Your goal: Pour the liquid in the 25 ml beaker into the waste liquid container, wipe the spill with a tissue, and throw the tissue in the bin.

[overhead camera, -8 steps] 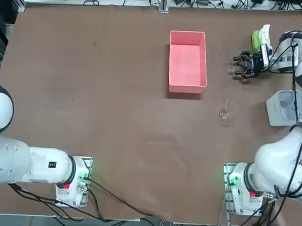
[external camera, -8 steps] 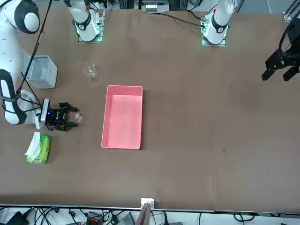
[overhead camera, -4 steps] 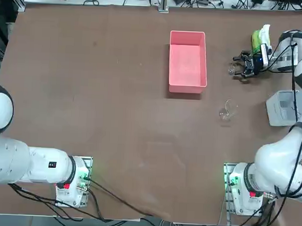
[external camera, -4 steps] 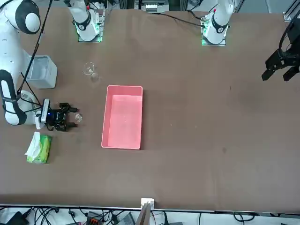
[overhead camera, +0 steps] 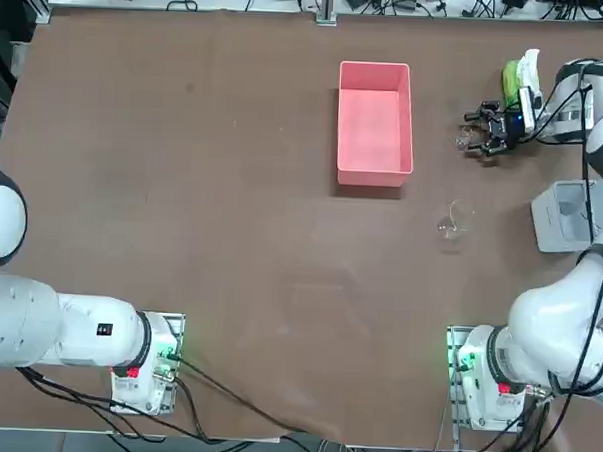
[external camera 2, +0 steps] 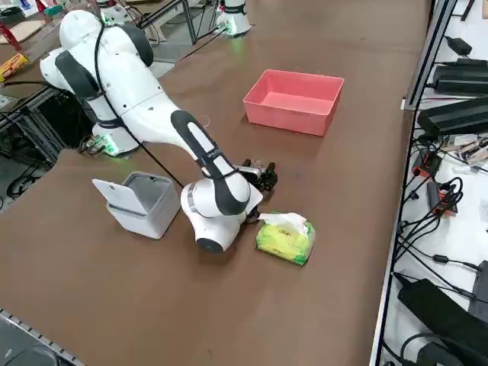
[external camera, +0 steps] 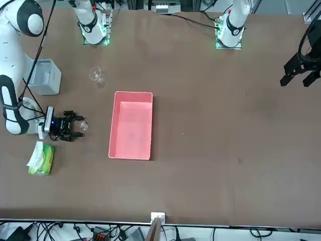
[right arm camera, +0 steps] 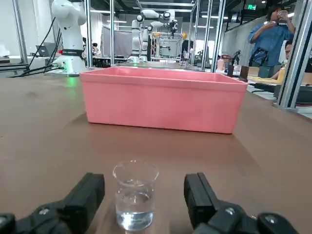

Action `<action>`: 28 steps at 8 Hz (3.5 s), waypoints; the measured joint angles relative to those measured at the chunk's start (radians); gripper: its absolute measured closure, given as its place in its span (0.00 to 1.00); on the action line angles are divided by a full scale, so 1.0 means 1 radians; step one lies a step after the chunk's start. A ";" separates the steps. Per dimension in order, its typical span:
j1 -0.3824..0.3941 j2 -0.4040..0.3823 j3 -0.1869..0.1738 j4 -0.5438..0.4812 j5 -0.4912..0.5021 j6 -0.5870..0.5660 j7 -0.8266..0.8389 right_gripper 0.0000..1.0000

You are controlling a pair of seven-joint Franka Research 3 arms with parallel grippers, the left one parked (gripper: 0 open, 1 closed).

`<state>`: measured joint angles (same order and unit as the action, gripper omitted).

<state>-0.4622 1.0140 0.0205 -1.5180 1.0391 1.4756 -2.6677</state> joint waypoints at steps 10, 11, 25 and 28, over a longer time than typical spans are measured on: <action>0.046 -0.001 -0.013 0.004 0.023 0.015 0.001 0.00; 0.054 -0.001 -0.014 0.005 0.025 0.016 0.001 0.00; 0.075 -0.001 -0.036 0.008 0.035 0.014 0.001 0.53; 0.075 -0.002 -0.039 0.014 0.035 0.017 0.001 0.53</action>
<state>-0.3867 1.0117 -0.0189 -1.5038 1.0745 1.4929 -2.6671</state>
